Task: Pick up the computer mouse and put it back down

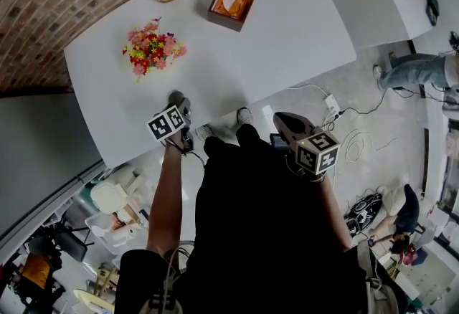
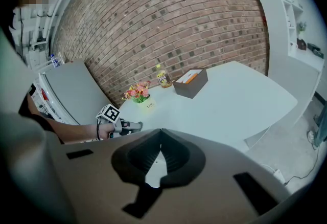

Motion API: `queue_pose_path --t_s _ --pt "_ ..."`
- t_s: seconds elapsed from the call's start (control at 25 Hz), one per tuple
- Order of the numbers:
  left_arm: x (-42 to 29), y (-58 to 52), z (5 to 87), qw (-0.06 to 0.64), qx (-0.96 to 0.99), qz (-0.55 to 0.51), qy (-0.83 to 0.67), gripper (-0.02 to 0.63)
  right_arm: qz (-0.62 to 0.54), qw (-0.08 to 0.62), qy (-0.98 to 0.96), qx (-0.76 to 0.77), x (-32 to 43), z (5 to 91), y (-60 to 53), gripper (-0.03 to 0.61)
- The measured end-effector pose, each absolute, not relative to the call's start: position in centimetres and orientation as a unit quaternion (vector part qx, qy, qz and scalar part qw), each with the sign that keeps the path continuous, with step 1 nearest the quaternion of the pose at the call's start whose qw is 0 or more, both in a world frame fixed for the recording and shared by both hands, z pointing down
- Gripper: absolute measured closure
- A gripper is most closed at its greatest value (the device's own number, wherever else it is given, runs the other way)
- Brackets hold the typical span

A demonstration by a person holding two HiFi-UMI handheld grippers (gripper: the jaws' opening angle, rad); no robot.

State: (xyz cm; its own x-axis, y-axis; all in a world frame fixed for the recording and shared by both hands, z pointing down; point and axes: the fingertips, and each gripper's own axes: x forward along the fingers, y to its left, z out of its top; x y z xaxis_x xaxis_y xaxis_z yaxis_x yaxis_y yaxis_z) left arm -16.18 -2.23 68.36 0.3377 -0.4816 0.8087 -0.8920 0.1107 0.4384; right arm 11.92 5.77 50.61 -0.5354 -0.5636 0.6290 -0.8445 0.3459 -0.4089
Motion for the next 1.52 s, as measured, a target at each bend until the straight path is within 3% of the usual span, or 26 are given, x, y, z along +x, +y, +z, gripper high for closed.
queue_pose_path --t_s 0.96,1.16,1.52 --pt "-15.6 -2.8 64.6 0.487 0.649 0.180 -0.555 0.319 0.361 0.186 -0.805 0.433 11.9 50.5 5.3 0.561" --pt "-15.6 -2.6 63.5 0.474 0.653 0.186 -0.560 0.370 0.356 0.185 -0.814 0.420 11.3 50.3 4.7 0.561" --pt "-15.1 -1.2 62.8 0.473 0.652 0.188 -0.562 0.397 0.348 0.184 -0.832 0.391 10.0 50.2 3.5 0.561"
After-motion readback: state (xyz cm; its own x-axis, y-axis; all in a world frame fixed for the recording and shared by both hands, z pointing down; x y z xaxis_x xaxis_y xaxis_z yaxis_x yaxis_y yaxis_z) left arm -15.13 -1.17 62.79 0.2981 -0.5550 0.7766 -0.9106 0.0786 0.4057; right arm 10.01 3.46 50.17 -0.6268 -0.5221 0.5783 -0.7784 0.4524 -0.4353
